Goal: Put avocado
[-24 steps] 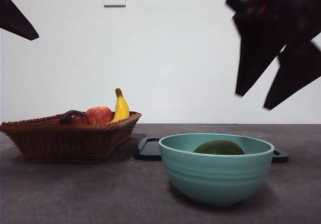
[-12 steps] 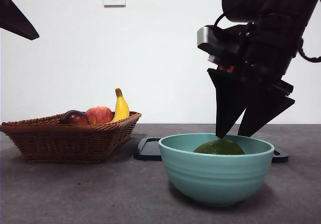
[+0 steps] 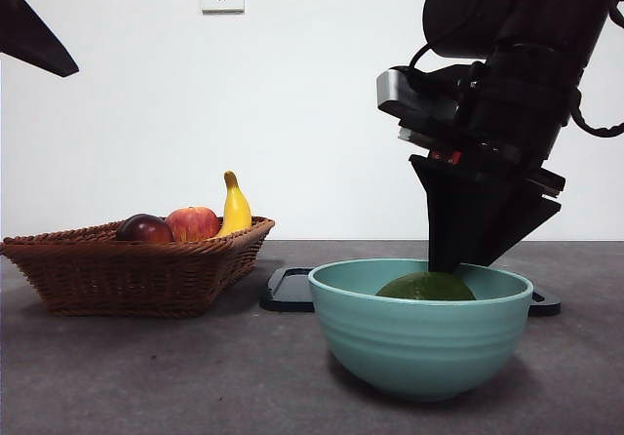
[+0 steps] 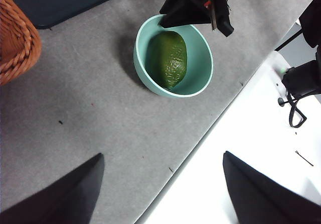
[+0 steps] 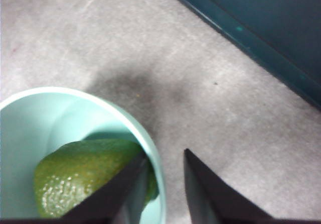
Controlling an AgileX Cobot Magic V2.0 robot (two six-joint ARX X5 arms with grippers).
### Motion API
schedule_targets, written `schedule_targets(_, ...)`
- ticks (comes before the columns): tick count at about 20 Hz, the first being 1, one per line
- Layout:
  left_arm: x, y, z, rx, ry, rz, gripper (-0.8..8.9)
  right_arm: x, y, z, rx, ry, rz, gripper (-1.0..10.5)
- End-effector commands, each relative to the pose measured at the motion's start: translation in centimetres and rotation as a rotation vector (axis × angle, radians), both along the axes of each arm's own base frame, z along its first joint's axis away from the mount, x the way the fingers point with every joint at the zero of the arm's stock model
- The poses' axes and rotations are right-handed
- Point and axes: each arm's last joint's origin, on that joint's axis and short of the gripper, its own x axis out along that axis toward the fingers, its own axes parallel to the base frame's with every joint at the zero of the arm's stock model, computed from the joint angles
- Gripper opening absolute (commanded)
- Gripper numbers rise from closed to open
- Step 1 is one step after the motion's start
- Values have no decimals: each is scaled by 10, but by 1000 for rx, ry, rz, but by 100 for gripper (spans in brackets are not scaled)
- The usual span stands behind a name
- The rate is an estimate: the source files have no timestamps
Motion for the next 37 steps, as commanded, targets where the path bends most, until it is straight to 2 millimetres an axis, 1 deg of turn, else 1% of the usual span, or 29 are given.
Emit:
schedule_targets(1,1,-2,4,-9,-22,-21,364,3,5,0,6,-2,5,46)
schedule_targets(4,1,-2,4,-9,-23,-21,364,3,5,0,7,-2,5,15)
schedule_targets(10,1,-2,4,-9,-23,-22,364,3,5,4,15,-14,6,15)
schedule_targets(12,1,-2,4,-8,-26,-24,364,3,5,12,31,-40,5,15)
schedule_targets(14,1,-2,4,-8,-26,-24,364,6,7,24,52,-72,0,15)
schedule_targets(19,1,-2,4,-9,-26,-24,365,24,4,58,97,-156,-42,14)
schedule_targets(21,1,-2,4,-9,-27,-24,365,36,-2,64,105,-177,-75,14)
schedule_targets(23,1,-2,4,-9,-27,-24,365,51,-10,68,107,-190,-118,14)
schedule_targets(26,1,-2,4,-9,-27,-24,365,80,-23,65,100,-196,-182,14)
schedule_targets(28,1,-2,4,-9,-27,-24,365,101,-30,55,96,-197,-220,14)
schedule_targets(30,1,-2,4,-9,-27,-24,365,117,-34,43,91,-190,-244,14)
schedule_targets(33,1,-2,4,-9,-27,-24,365,132,-38,25,91,-191,-270,14)
schedule_targets(37,2,-2,4,-12,-33,-24,365,139,-39,13,90,-183,-280,14)
